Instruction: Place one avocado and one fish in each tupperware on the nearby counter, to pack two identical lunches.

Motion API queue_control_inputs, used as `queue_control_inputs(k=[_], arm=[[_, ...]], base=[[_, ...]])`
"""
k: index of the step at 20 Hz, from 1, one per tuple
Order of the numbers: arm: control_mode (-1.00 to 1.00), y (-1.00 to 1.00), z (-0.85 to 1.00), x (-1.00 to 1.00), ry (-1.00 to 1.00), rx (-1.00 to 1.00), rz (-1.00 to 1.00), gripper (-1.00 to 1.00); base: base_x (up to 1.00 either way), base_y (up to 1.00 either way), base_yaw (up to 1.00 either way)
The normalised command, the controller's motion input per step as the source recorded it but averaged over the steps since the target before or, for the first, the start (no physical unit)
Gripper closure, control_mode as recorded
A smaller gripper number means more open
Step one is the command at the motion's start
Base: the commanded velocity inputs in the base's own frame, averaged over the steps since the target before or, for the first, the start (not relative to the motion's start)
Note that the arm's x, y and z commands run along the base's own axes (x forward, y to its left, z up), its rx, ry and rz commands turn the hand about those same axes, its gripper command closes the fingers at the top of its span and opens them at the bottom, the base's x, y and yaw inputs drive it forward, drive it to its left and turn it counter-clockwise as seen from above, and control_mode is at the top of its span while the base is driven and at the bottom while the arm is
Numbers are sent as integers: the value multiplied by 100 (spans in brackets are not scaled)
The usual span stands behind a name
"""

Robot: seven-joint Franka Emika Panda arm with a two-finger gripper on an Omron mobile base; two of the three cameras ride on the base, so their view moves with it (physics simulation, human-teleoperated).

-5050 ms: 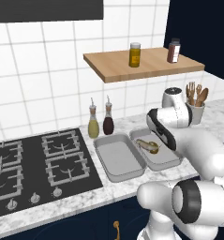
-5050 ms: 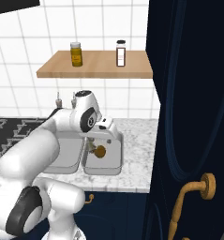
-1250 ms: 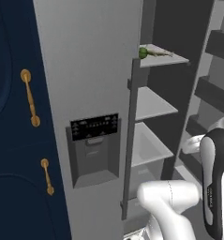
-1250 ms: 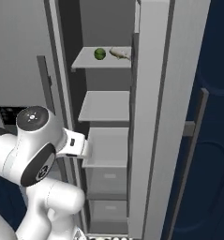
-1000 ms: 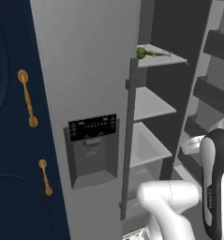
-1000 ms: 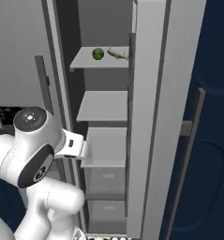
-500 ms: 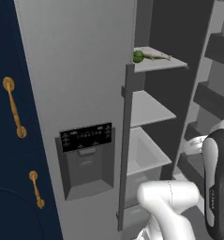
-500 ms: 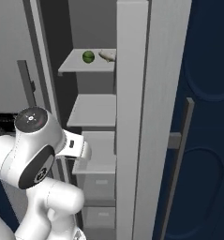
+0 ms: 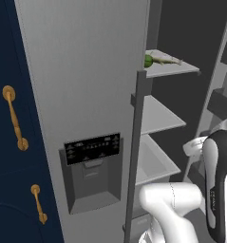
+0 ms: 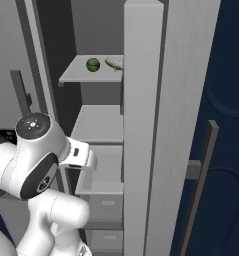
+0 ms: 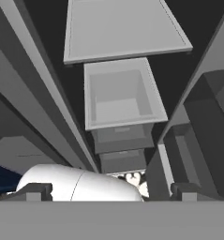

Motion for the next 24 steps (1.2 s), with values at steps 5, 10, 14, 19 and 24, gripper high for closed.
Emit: queue_control_inputs(k=[5, 10, 14, 19, 24], arm=[[-100, 3, 42, 21, -14, -2, 0, -100], [-100, 1, 81, 26, -22, -8, 0, -100], [-100, 1, 79, 44, -3, -10, 0, -100], [-100, 0, 60, 60, -7, 0, 2, -100], [-100, 0, 21, 54, -1, 5, 11, -100]], base=[[0, 0, 0], [0, 0, 0], [0, 0, 0], [0, 0, 0], [0, 0, 0]])
